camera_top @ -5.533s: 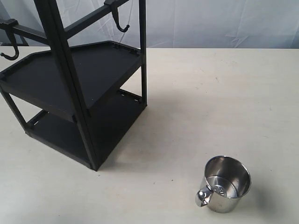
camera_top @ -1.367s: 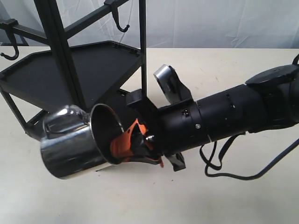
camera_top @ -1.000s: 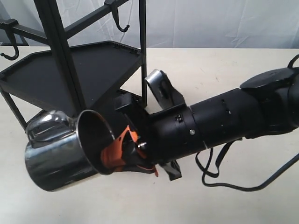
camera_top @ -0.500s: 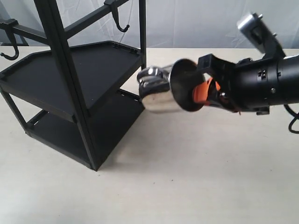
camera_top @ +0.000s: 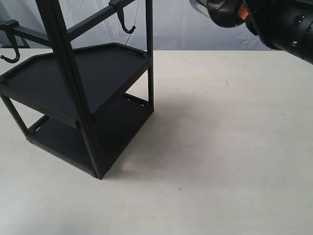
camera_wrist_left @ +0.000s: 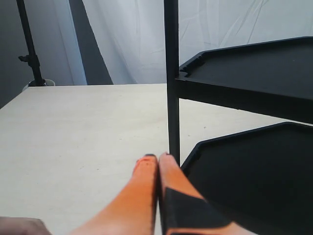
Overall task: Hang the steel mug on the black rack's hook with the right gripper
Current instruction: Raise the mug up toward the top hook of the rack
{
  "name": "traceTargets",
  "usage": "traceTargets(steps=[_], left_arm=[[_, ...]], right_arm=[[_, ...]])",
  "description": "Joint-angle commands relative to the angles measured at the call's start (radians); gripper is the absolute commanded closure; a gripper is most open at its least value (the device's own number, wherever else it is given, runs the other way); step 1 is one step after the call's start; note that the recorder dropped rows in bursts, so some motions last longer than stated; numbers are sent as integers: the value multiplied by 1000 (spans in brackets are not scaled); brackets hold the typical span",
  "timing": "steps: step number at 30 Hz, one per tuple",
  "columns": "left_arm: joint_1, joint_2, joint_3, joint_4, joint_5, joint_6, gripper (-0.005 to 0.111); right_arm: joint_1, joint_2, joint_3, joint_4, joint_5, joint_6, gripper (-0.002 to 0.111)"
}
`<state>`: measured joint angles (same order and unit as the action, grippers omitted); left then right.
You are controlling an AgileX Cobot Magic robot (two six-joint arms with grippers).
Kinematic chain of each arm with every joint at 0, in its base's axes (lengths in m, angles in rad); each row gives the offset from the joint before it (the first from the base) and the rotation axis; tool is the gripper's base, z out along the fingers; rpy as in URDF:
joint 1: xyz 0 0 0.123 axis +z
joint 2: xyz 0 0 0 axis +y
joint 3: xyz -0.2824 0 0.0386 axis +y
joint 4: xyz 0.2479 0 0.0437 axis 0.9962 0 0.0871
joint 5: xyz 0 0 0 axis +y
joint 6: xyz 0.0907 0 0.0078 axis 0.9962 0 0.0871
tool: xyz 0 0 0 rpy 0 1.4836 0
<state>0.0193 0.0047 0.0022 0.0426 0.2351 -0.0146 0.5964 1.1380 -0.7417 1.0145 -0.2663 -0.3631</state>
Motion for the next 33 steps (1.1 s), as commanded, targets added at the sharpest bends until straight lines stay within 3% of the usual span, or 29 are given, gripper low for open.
traceTargets(steps=[1,5,8,33], left_arm=[[-1,-5,-2,1,-4,-2,105],[-1,-5,-2,1,-4,-2,105],[-1,-5,-2,1,-4,-2,105],[-1,-5,-2,4,-4,-2,105]], right_arm=[[184,51,-2,-21,-206,-62,109],[343,159,-2,-17,-385,-95,109],[401,194,-2,72,-493,-207,109],[429,278,0,166,-582,-266,109]])
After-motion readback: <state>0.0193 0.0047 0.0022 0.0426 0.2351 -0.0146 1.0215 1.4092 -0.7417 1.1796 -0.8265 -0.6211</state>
